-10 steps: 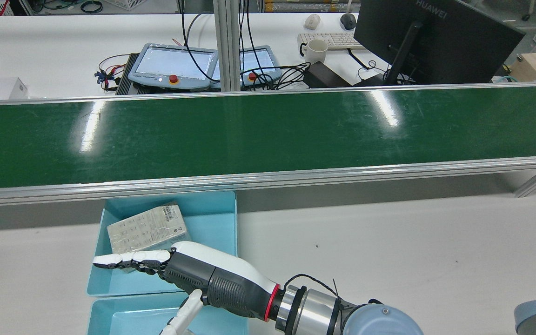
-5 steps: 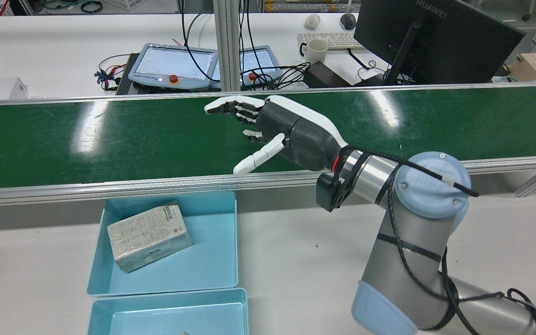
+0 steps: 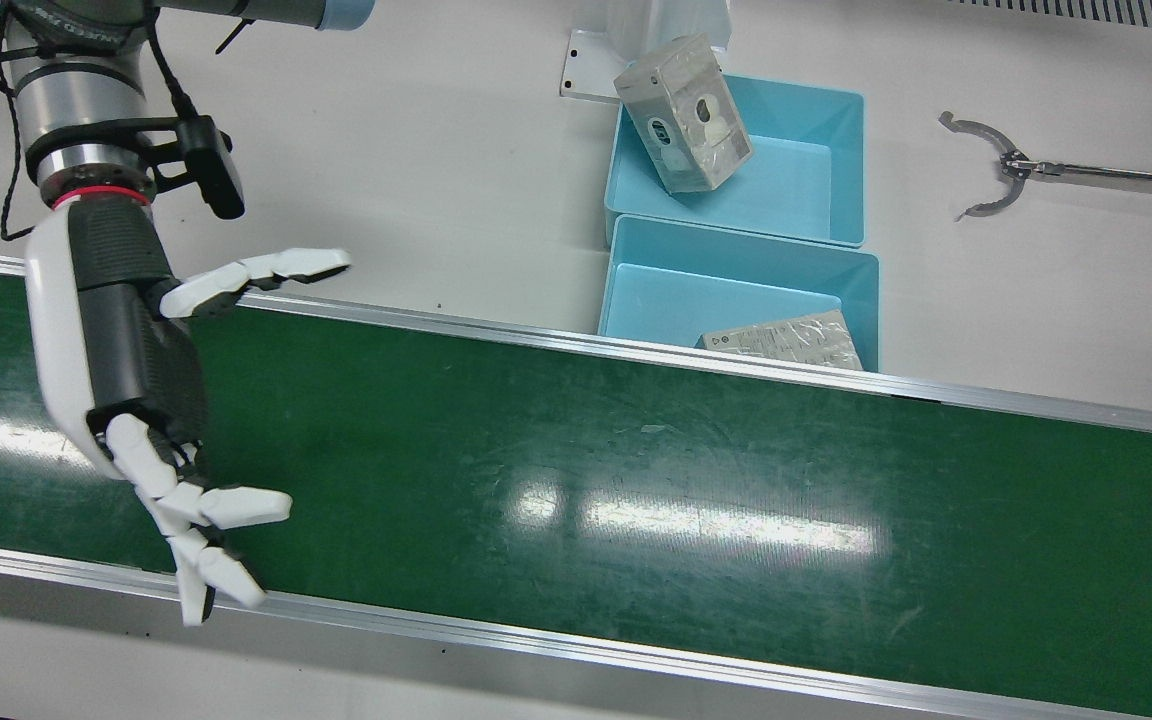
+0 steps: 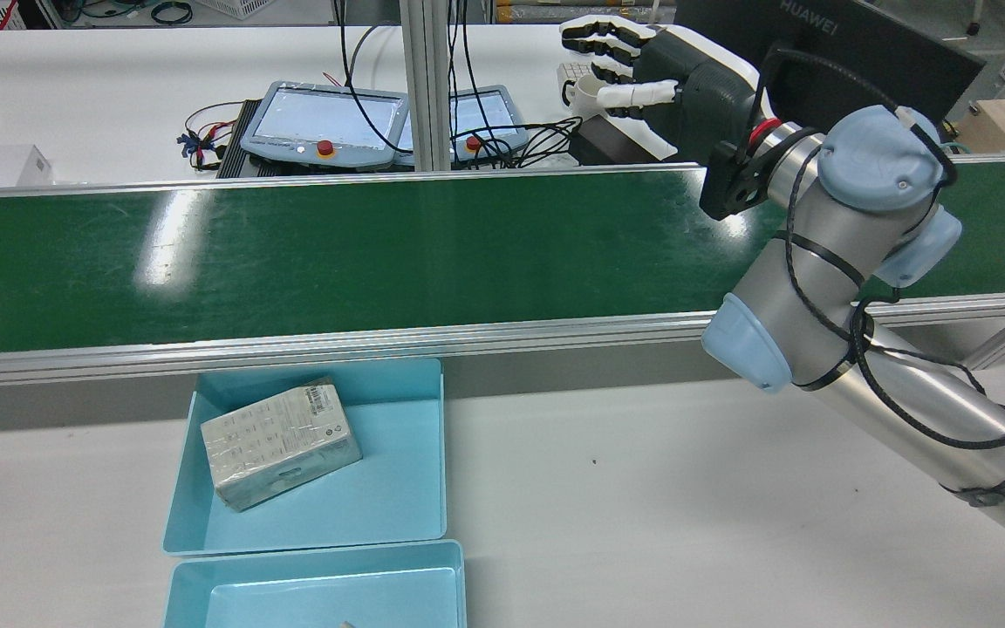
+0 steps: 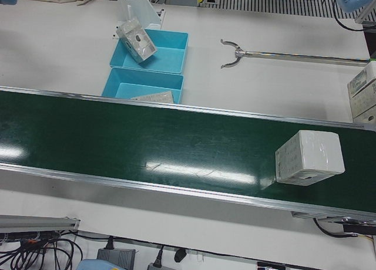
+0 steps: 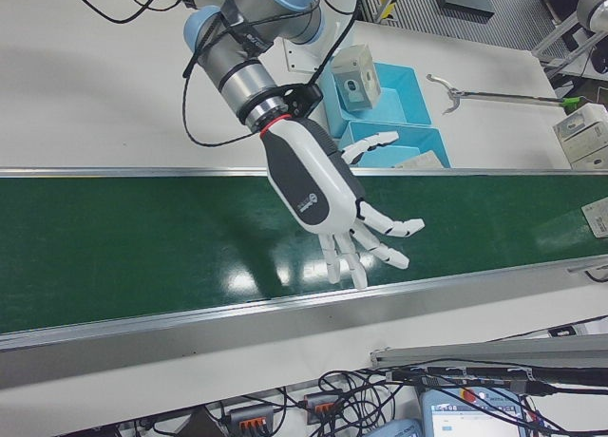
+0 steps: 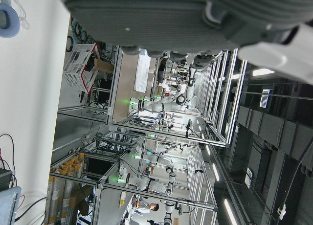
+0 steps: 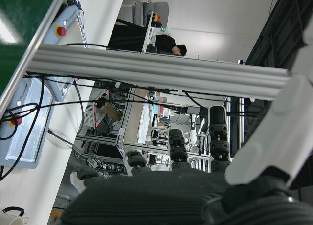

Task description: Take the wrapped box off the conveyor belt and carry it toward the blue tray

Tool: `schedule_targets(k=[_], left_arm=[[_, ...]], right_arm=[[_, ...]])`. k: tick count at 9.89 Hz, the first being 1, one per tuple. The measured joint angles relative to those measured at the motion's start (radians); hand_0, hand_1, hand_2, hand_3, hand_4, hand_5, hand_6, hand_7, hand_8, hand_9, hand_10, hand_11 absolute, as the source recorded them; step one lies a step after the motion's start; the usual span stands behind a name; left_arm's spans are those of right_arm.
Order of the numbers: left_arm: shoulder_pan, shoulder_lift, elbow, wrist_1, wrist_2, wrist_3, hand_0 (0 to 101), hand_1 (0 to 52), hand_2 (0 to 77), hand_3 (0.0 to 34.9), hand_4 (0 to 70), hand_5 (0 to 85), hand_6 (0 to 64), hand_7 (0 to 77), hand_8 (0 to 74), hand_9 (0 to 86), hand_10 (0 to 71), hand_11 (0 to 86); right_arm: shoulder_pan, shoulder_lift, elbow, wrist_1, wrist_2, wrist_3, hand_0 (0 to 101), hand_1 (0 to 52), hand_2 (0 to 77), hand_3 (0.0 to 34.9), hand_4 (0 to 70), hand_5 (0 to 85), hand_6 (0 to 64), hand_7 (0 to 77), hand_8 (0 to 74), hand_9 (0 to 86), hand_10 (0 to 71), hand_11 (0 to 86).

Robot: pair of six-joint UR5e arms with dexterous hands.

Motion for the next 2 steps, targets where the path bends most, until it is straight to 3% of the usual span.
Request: schedule_targets(k=[1, 2], left_arm=[[0.0, 0.0, 0.0, 0.0, 0.0, 0.0, 0, 0.0, 0.5, 0.0, 0.0, 0.5, 0.0, 0.5, 0.5, 0.0, 0.0, 0.0], [0.0, 0.0, 0.0, 0.0, 0.0, 0.0, 0, 0.0, 0.5, 0.0, 0.0, 0.5, 0.0, 0.5, 0.5, 0.0, 0.5, 0.0]], right_arm=[[0.028, 0.0, -0.02, 0.005, 0.002, 0.039, 40, 2.2, 9.8, 29.9, 16.4, 27.3, 0.0, 13.1, 0.5, 1.1, 0.0, 1.6], [0.044, -0.001, -0.032, 0.008, 0.008, 0.08, 40, 2.2, 9.8, 29.9, 16.4, 27.3, 0.0, 13.1, 0.5, 1.1, 0.0, 1.6]])
